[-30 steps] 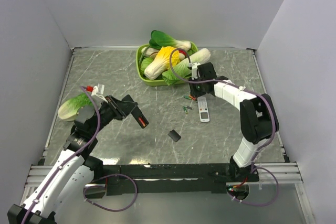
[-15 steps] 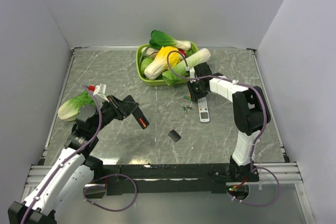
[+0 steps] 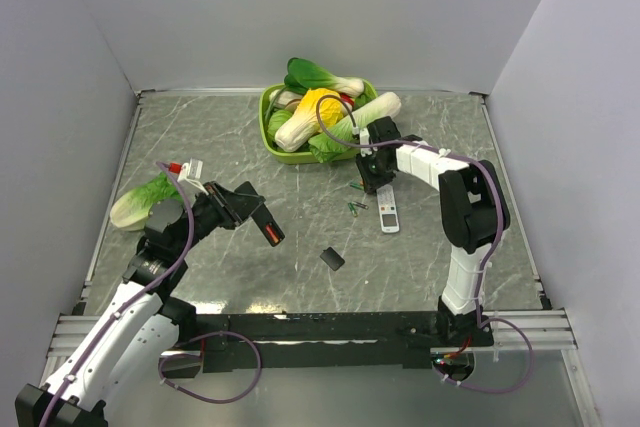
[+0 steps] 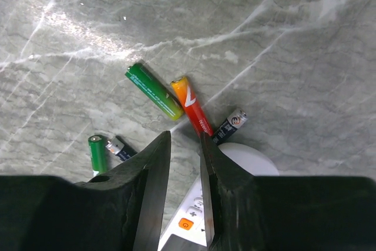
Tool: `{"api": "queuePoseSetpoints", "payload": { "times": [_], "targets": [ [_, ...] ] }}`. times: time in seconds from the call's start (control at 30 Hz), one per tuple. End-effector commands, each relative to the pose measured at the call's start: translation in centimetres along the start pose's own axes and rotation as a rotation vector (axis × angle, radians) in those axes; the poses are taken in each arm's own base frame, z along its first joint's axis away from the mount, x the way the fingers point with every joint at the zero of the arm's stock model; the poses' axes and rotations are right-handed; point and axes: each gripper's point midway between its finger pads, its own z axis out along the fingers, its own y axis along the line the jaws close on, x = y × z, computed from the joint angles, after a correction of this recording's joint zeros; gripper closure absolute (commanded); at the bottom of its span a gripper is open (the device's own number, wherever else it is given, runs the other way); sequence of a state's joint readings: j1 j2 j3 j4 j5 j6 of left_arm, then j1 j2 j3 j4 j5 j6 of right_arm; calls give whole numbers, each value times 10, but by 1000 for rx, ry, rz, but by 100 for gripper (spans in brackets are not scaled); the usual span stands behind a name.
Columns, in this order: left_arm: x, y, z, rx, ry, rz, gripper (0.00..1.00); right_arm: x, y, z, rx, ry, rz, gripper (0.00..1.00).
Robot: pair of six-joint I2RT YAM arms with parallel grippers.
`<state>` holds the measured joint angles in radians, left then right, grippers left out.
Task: Load the batteries into the remote control
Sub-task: Pick up the battery from the center of the board.
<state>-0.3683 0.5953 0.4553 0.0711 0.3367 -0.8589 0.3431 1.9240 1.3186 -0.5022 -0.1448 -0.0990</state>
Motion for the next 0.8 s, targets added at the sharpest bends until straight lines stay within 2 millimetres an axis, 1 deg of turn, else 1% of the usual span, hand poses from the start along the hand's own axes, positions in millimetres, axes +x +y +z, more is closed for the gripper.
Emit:
{"api": "queuePoseSetpoints", "payload": {
  "times": [0.0, 0.17, 0.27, 0.43, 0.7, 0.77],
  "targets": [
    [-15, -23, -1, 78, -42, 25, 99, -8, -10, -6, 45, -20, -19, 65],
    [-17, -25, -2, 82, -49, 29, 99, -17, -11, -16, 64, -68, -101, 65],
    [-17, -25, -1, 84, -44, 27, 99, -20, -14, -17, 64, -69, -144, 65],
    [-16, -26, -1, 88, -37, 25, 99, -22, -10, -12, 28, -62, -213, 64],
    [-15, -25, 0, 85, -34, 25, 99, -12, 1, 1, -54, -10, -273, 64],
    [-15, -26, 1, 88, -33, 26, 99, -8, 1, 5, -58, 11, -284, 65]
  ]
}}
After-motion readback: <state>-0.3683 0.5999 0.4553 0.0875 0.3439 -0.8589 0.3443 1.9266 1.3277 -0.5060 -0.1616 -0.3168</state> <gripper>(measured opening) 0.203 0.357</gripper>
